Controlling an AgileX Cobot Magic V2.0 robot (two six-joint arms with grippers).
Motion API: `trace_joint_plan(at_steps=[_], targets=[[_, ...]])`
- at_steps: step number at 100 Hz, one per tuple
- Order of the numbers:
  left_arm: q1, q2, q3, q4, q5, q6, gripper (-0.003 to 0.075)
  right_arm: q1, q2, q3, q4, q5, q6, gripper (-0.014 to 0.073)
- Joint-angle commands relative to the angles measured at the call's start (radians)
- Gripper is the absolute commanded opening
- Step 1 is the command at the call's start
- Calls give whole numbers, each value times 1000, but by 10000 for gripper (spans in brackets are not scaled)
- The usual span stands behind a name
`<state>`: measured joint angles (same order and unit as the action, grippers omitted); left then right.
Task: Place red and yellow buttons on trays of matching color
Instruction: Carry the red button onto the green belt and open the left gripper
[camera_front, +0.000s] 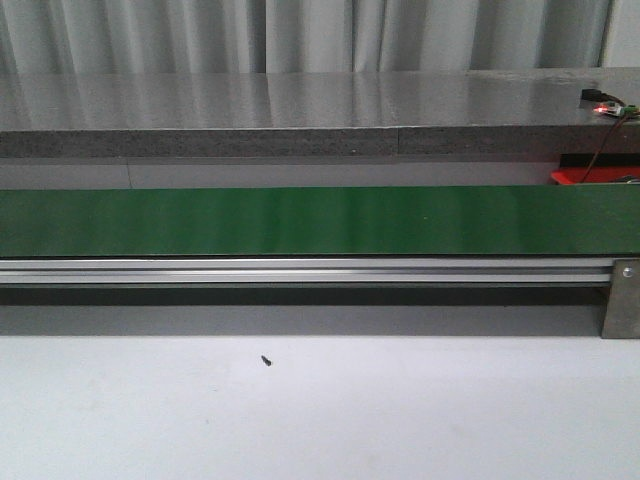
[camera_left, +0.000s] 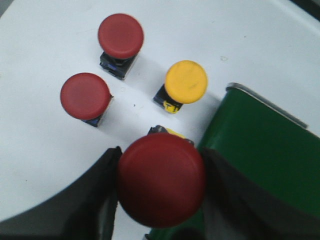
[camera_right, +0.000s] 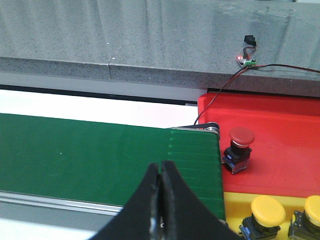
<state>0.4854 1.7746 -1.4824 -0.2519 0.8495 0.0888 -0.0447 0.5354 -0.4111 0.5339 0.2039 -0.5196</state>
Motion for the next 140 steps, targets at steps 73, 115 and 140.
trace_joint_plan(at_steps=[73, 115, 140], targets=[[-166, -36, 14, -4, -7, 5, 240, 0, 0, -25, 12, -58, -7, -59], [-166, -47, 14, -155, 17, 105, 505, 0, 0, -25, 12, -58, -7, -59], [-163, -118, 12, -242, -21, 138, 505, 0, 0, -25, 12, -58, -7, -59]])
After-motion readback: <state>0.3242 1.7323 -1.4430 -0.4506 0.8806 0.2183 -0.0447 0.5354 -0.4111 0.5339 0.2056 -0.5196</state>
